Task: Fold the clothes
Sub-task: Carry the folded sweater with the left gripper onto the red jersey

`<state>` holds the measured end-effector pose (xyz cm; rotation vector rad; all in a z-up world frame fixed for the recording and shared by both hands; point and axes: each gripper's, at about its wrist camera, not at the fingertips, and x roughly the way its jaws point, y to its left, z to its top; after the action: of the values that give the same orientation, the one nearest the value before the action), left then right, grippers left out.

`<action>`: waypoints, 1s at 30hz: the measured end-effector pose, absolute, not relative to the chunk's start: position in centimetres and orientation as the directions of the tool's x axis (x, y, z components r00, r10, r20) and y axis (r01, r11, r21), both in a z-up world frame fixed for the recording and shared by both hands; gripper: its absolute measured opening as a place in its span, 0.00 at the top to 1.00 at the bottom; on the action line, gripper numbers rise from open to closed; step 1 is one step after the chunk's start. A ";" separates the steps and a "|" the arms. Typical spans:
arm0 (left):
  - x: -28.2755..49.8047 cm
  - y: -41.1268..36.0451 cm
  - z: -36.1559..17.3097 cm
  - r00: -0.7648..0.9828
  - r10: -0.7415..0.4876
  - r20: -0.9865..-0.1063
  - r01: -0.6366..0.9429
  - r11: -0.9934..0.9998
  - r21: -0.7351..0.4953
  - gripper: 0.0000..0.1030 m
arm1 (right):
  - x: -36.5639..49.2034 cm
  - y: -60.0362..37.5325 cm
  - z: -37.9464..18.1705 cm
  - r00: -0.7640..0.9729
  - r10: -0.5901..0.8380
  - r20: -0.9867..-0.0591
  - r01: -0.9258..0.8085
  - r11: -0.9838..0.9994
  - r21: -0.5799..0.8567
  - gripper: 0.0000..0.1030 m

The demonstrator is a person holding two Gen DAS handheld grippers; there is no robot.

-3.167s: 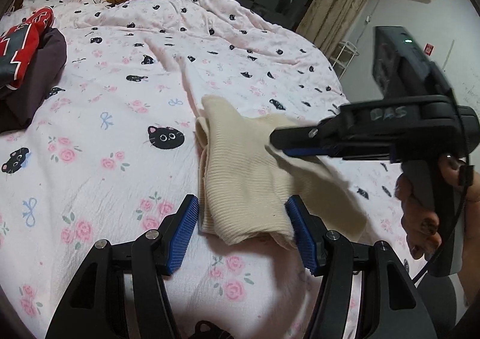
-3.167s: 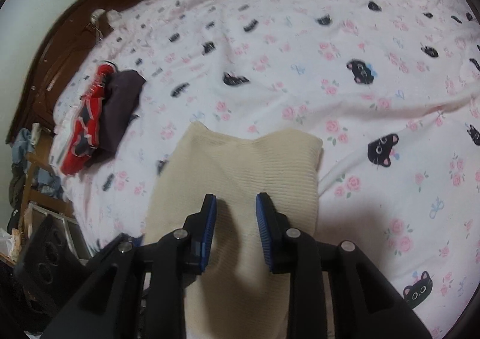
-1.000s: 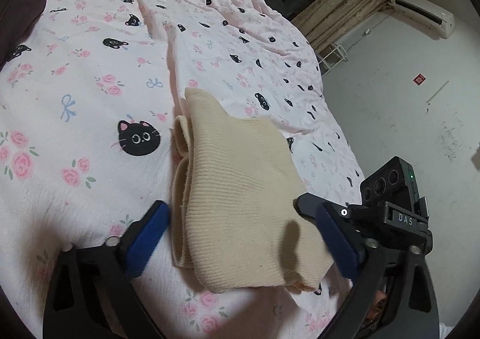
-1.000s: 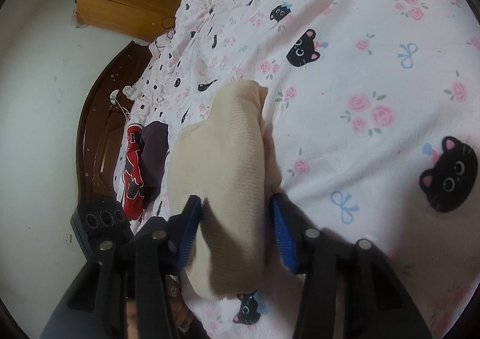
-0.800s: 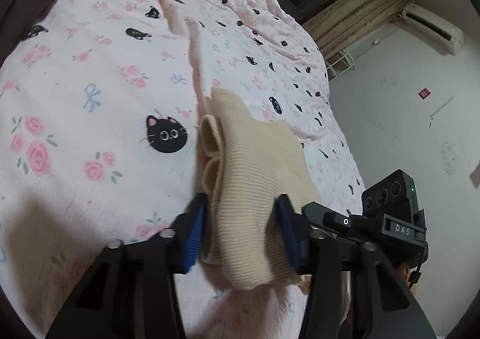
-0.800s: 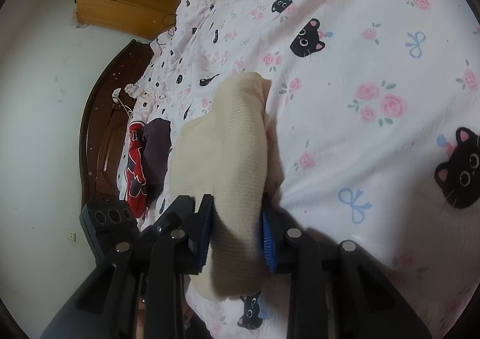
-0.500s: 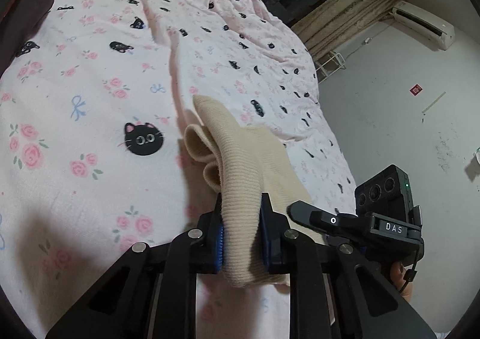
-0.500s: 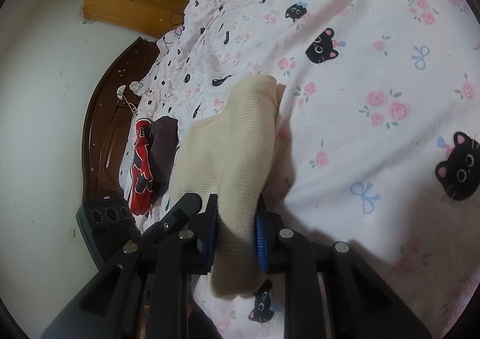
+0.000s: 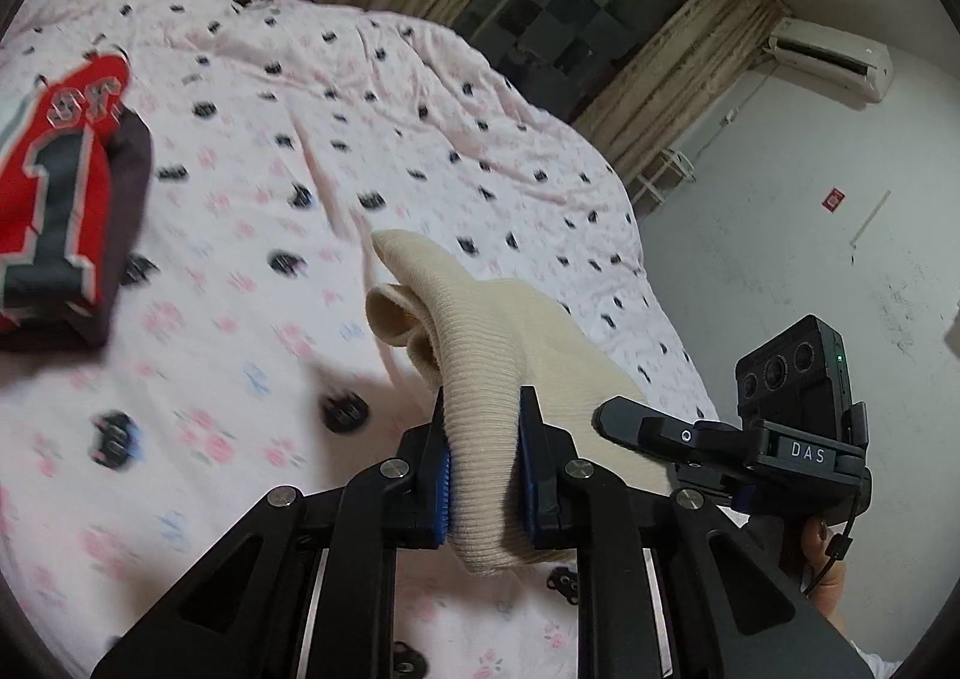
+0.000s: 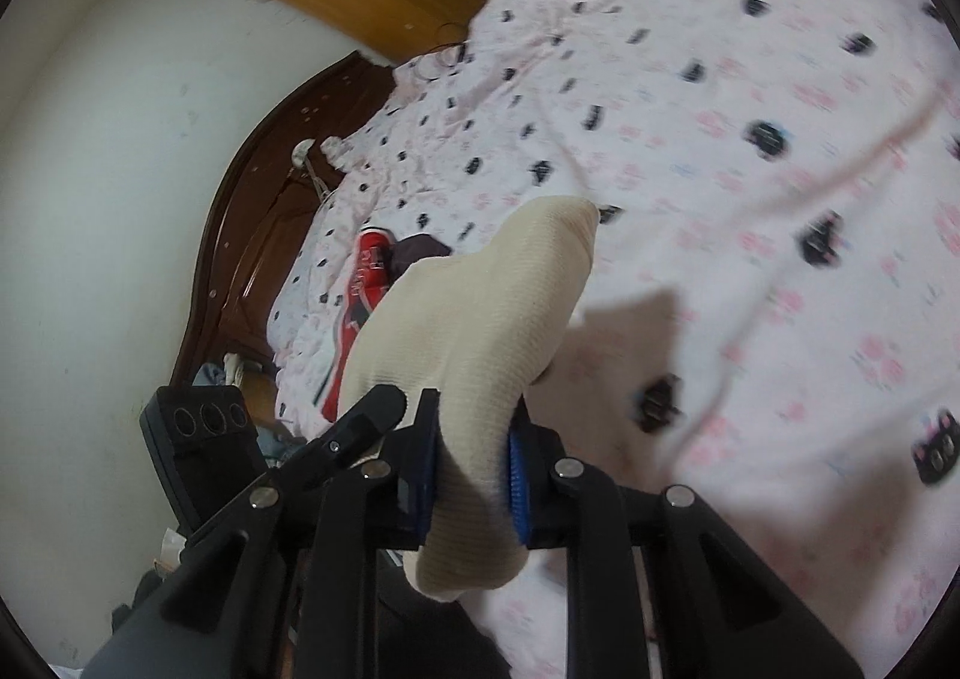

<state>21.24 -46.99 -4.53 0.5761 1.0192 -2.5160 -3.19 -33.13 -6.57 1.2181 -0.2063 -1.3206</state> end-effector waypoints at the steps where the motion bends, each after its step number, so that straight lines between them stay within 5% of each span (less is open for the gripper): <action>1: 22.0 -47.6 -3.9 -0.848 -0.198 -0.492 0.484 -0.670 -0.563 0.85 | -2.7 -34.3 -5.9 0.335 -0.804 -0.492 0.624 -0.202 0.755 0.80; 18: 34.7 -62.4 -1.3 -0.684 -0.538 -0.493 0.730 -0.492 -0.475 0.85 | 9.8 -58.2 -1.1 0.512 -0.720 -0.469 0.723 0.065 0.688 0.80; 25: 36.2 -66.1 -7.2 -0.639 -0.494 -0.590 0.770 -0.406 -0.493 0.85 | 12.2 -64.1 -5.7 0.472 -0.640 -0.606 0.783 -0.011 0.621 0.80; 28: 36.6 -65.8 -9.0 -0.627 -0.489 -0.606 0.779 -0.395 -0.487 0.78 | 12.6 -64.3 -7.9 0.427 -0.605 -0.672 0.821 -0.051 0.568 0.78; 30: 37.2 -65.2 -9.2 -0.615 -0.508 -0.604 0.789 -0.380 -0.483 0.62 | 12.6 -64.1 -8.5 0.415 -0.601 -0.683 0.832 -0.052 0.552 0.76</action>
<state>37.16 -65.18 -9.24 0.4583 0.9804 -2.0509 12.55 -64.08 -8.54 1.1170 0.2612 -1.1860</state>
